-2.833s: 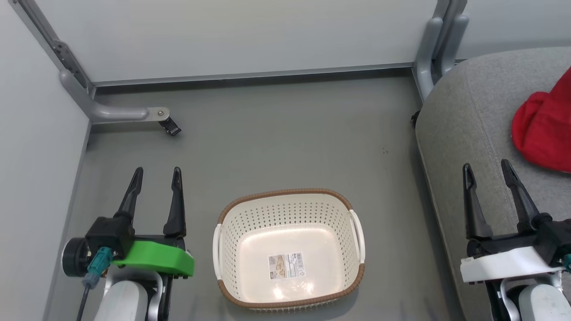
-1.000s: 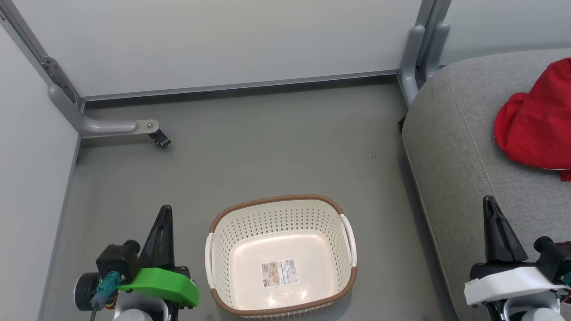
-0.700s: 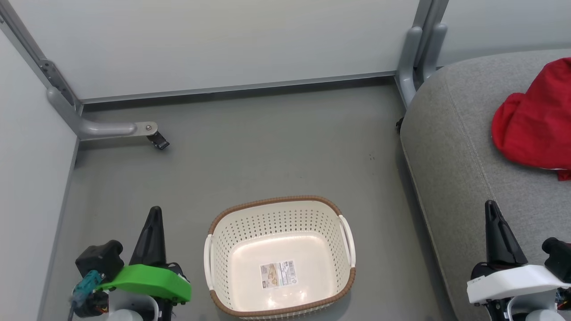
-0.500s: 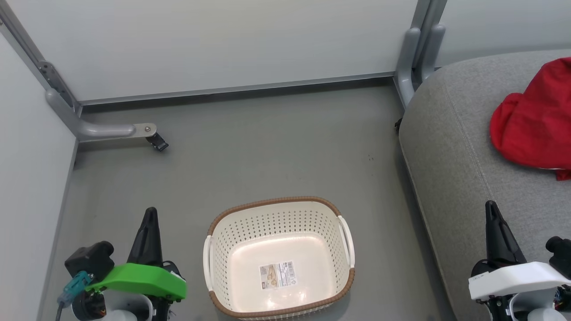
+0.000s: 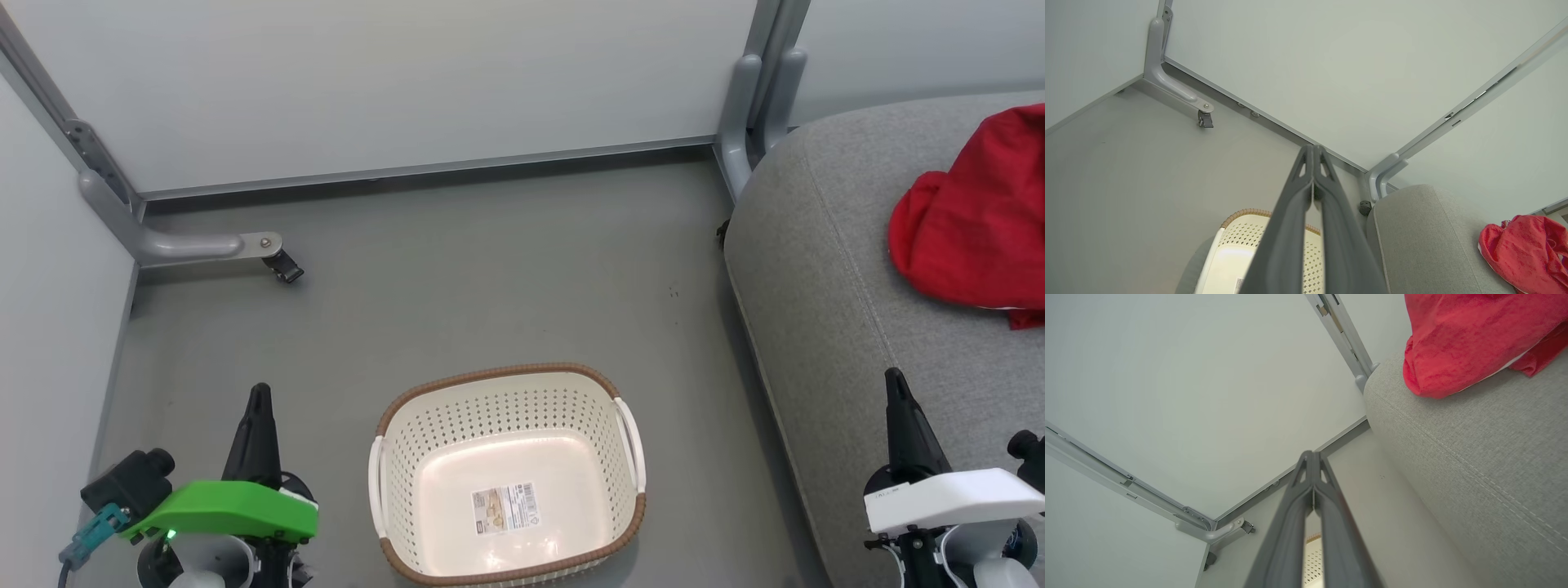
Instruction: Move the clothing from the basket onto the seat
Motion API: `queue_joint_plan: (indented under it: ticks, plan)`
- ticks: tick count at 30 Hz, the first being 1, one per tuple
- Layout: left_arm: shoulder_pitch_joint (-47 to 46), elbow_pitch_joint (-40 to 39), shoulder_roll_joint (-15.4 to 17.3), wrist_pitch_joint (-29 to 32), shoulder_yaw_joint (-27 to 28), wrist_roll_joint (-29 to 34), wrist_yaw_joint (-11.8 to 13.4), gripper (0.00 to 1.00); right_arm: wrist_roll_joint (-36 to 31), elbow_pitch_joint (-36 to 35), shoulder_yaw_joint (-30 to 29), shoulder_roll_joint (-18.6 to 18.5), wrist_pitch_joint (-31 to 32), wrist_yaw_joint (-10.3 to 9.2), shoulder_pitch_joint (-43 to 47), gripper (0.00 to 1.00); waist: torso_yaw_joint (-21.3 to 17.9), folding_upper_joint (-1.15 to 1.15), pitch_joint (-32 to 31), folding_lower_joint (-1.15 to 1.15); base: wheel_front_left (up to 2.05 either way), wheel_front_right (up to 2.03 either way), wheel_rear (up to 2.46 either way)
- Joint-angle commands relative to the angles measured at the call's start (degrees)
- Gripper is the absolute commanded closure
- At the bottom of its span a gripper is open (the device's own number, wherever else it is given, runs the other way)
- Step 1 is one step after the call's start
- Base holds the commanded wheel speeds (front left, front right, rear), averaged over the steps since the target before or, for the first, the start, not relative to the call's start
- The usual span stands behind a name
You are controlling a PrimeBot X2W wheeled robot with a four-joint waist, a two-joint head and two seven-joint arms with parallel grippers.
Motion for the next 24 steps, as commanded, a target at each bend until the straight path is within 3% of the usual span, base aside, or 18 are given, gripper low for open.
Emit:
queue_joint_plan:
  ticks: [1,24]
  plan:
    - [-0.8,-1.0,0.1,0.4,0.6,-2.1,-0.2,1.0,2.1,-0.3,-0.1,-0.5,0.5,-0.02,-1.3,1.0,-0.1,0.0,-0.1,0.0,0.0,0.0,0.0]
    - [-1.0,-1.5,0.1,4.7,3.0,-18.4,-0.9,1.0,18.6,2.4,0.1,-0.6,4.8,-0.03,-3.0,1.0,-0.9,0.0,-0.8,0.0,0.0,0.0,0.0]
